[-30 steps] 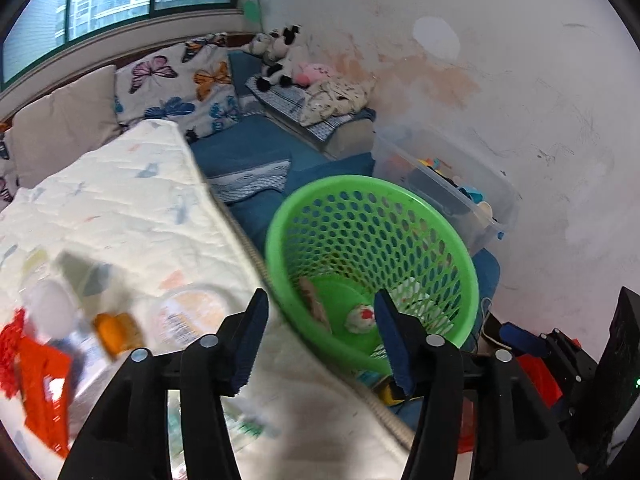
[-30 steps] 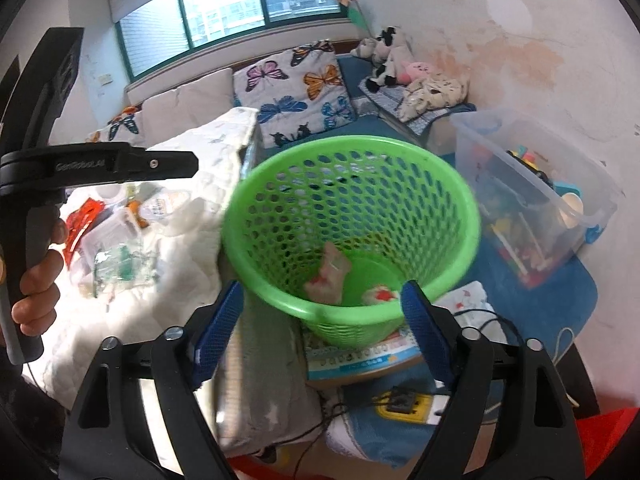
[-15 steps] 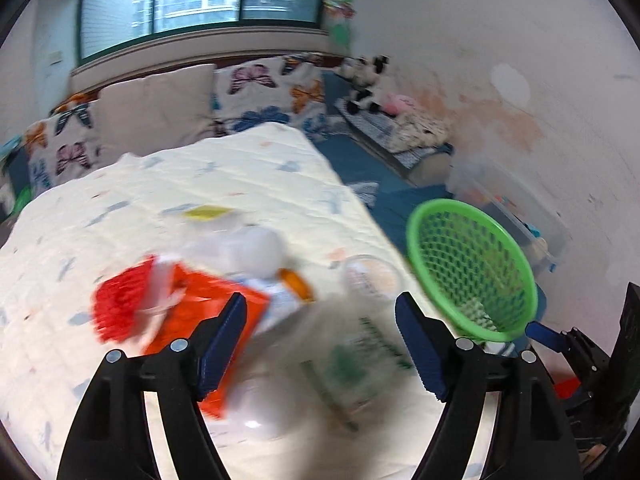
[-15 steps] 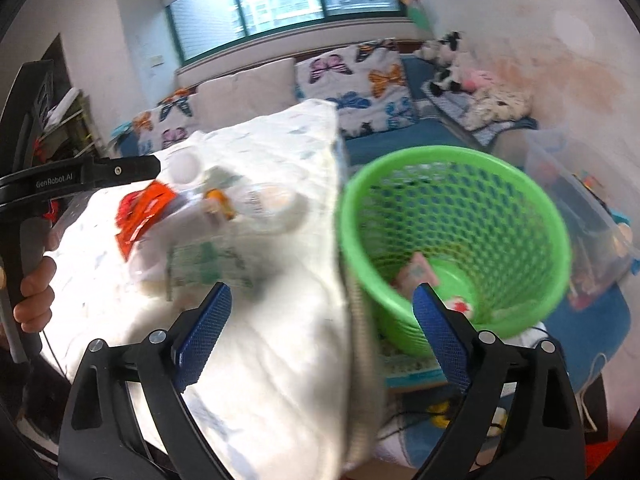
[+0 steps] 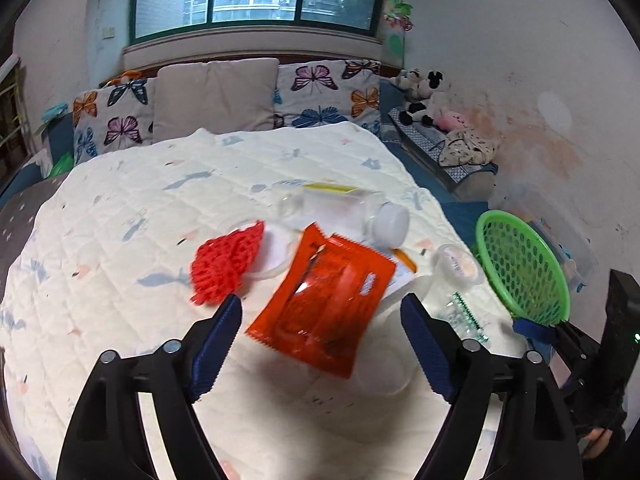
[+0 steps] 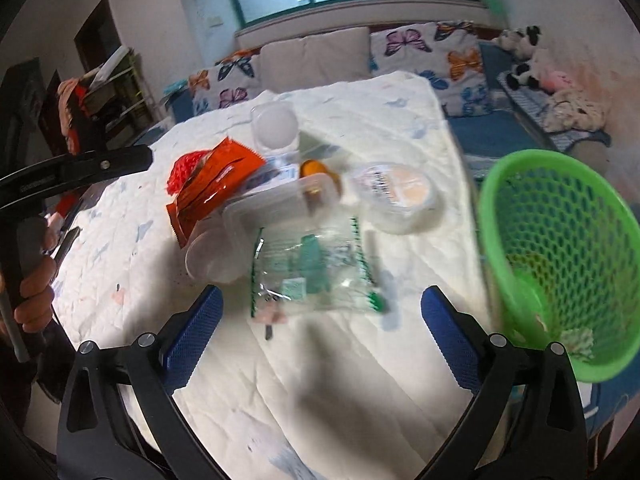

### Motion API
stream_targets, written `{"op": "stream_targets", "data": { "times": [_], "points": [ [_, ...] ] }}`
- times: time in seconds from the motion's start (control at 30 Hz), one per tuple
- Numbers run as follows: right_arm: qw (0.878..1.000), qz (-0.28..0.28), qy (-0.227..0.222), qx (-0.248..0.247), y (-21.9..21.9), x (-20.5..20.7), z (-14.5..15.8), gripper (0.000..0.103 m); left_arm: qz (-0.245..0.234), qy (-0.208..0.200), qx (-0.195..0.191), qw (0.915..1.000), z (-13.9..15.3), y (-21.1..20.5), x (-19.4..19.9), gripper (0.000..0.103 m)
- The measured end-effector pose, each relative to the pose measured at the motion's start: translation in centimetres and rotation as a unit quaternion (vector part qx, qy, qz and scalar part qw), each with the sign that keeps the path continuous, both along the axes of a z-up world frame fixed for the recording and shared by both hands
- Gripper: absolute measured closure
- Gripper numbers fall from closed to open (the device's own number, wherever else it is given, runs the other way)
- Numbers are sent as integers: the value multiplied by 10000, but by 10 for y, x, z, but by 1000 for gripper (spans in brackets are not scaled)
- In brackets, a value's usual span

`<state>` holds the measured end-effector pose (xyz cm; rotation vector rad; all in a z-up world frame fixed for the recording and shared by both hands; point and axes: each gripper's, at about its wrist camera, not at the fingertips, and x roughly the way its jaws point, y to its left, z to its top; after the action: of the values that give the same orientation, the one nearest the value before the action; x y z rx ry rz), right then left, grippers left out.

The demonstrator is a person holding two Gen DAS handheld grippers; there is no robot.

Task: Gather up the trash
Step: 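Grasp the clear plastic bag with the right gripper while the left gripper approaches the orange wrapper, then drop the clear bag into the basket with the right gripper while the left gripper grasps the orange wrapper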

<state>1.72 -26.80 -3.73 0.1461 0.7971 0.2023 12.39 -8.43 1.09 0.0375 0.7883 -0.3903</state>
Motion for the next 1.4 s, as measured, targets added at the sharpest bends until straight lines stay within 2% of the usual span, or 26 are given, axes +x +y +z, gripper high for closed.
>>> {"op": "stream_targets", "data": {
  "times": [0.17, 0.33, 0.5, 0.57, 0.63, 0.77, 0.9, 1.17, 1.4],
  "points": [
    [9994, 252, 116, -223, 16, 20, -10, 4, 79, 63, 40, 9999, -8, 15, -2, 22],
    [9975, 203, 105, -662, 26, 33, -19, 4, 81, 84, 70, 9999, -12, 19, -1, 17],
    [9978, 220, 280, -556, 25, 44, -27, 5, -51, 150, 141, 9998, -18, 14, 4, 16],
    [9979, 207, 287, -538, 23, 44, -28, 6, -127, 193, 174, 9996, -21, 11, 8, 10],
    [9980, 187, 306, -526, 20, 45, -28, 14, -186, 228, 226, 9993, -25, 5, 12, 9],
    [9983, 141, 351, -436, 12, 41, -29, 24, -365, 224, 411, 9982, -30, -6, 21, 9],
    [9988, 84, 320, -372, 7, 34, -26, 29, -523, 266, 589, 9965, -37, -17, 30, 9],
    [9993, -26, 242, -276, -2, 19, -17, 34, -658, 344, 760, 9943, -49, -27, 43, 9],
    [9995, -86, 132, -269, -6, 8, -7, 35, -821, 402, 675, 9935, -54, -31, 49, 9]
  ]
}}
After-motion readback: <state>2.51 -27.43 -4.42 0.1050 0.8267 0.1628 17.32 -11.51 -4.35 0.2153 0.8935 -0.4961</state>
